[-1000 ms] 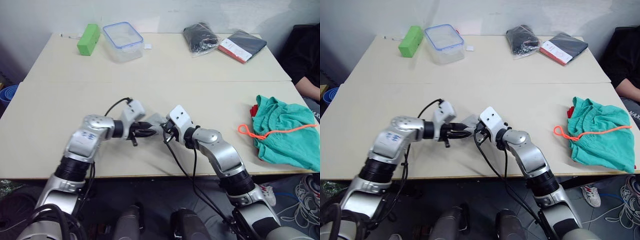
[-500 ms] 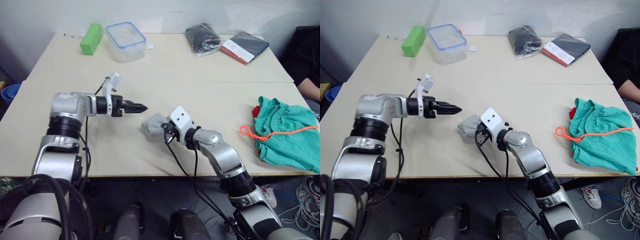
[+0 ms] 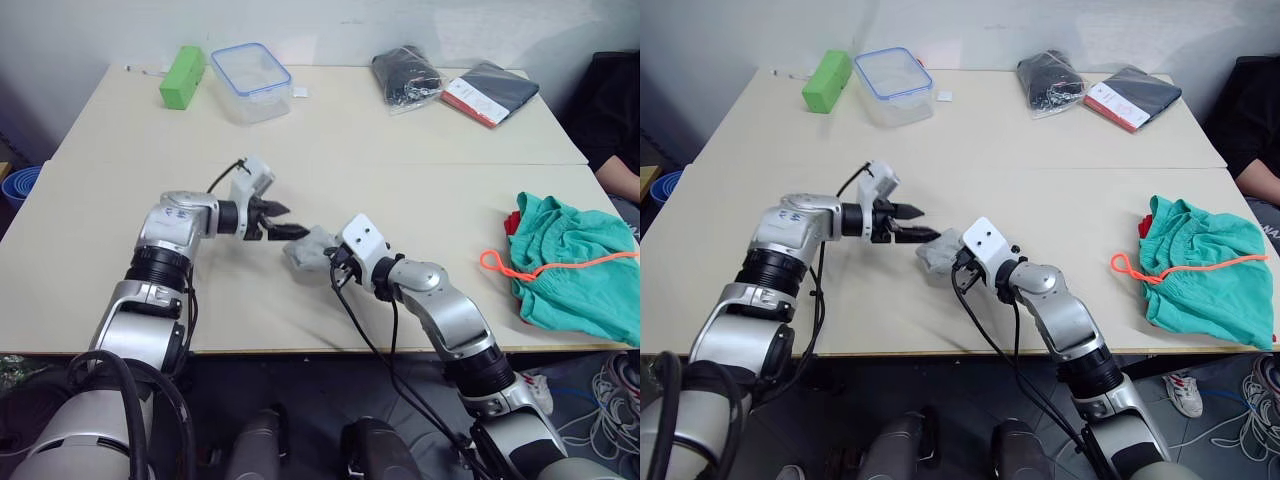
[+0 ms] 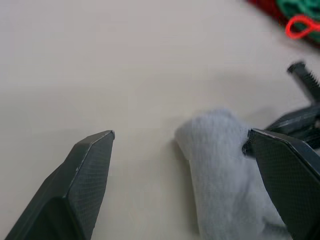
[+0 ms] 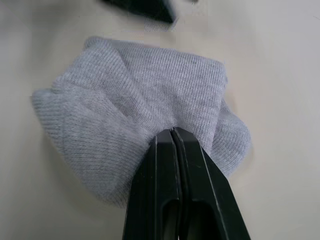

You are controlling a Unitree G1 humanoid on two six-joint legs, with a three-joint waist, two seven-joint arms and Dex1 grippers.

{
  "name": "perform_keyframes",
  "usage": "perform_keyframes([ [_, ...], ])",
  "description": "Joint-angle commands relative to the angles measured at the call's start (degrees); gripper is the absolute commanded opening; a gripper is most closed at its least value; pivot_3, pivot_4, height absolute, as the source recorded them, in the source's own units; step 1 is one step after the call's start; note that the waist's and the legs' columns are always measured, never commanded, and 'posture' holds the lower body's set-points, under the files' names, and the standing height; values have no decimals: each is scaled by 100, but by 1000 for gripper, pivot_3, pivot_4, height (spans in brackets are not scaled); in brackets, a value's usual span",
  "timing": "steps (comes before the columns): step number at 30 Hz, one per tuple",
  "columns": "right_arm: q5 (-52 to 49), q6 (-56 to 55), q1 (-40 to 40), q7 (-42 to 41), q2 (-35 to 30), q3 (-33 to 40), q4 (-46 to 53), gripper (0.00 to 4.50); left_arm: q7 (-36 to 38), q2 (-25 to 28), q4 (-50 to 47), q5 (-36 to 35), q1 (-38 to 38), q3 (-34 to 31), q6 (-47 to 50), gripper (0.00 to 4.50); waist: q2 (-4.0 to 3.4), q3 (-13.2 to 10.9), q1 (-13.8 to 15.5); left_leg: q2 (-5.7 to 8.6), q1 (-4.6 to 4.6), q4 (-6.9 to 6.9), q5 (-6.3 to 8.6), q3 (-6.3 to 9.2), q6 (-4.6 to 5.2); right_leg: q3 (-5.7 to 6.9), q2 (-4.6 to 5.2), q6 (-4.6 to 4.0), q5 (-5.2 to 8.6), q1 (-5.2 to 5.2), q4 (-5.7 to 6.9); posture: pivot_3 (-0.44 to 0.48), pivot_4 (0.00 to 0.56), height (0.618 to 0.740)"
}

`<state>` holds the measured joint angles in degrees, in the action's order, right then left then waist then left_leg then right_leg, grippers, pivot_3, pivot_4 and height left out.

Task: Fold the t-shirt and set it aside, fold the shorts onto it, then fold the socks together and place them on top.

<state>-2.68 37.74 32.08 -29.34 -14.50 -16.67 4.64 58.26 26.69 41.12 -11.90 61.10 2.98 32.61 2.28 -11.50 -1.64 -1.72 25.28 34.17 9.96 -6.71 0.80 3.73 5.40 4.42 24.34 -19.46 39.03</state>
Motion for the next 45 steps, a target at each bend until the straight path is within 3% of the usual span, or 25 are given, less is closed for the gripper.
perform_keyframes([
  [1,54,127,-134,-16,-51,-72,5,0,262,102,-325,-313,79,-262,163,3879,0,0,-5,0,0,0,0,0,0,0,0,0,0,0,0,0,150,740],
  [7,61,107,-119,-28,-60,-80,-15,0,486,75,-1136,-167,-350,114,19,2052,0,0,-2,1,-1,0,0,0,0,-1,0,0,0,2,2,0,150,740],
  [13,71,116,-123,-34,-48,-78,18,0,460,-27,-1111,300,-664,690,-490,92,0,0,0,1,-4,1,0,-1,0,-2,-1,0,0,3,4,0,150,740],
  [19,2,77,-181,-198,-116,-133,237,0,126,-216,-220,884,-511,1016,-1160,36,0,0,4,1,-5,1,0,-1,0,-1,0,0,0,3,4,0,150,740],
  [26,-256,240,-193,-570,-332,-66,904,0,275,-316,171,1085,-373,1097,-1595,36,1,1,0,0,-6,2,1,0,2,0,0,0,0,6,3,0,150,740],
  [36,-42,191,270,-129,255,-176,171,0,290,-380,254,1133,-384,1022,-1689,36,2,1,22,2,-1,12,1,5,4,5,3,0,0,5,10,0,150,740],
  [40,88,301,-169,-308,-114,-413,393,0,280,-300,201,1127,-435,967,-1701,36,1,1,6,4,2,14,2,5,8,6,5,0,0,5,9,0,150,740],
  [45,-94,489,-537,-452,-472,-158,948,0,249,-282,93,1073,-455,889,-1666,36,2,1,6,2,-2,14,2,5,8,5,3,0,0,7,11,0,150,740],
])
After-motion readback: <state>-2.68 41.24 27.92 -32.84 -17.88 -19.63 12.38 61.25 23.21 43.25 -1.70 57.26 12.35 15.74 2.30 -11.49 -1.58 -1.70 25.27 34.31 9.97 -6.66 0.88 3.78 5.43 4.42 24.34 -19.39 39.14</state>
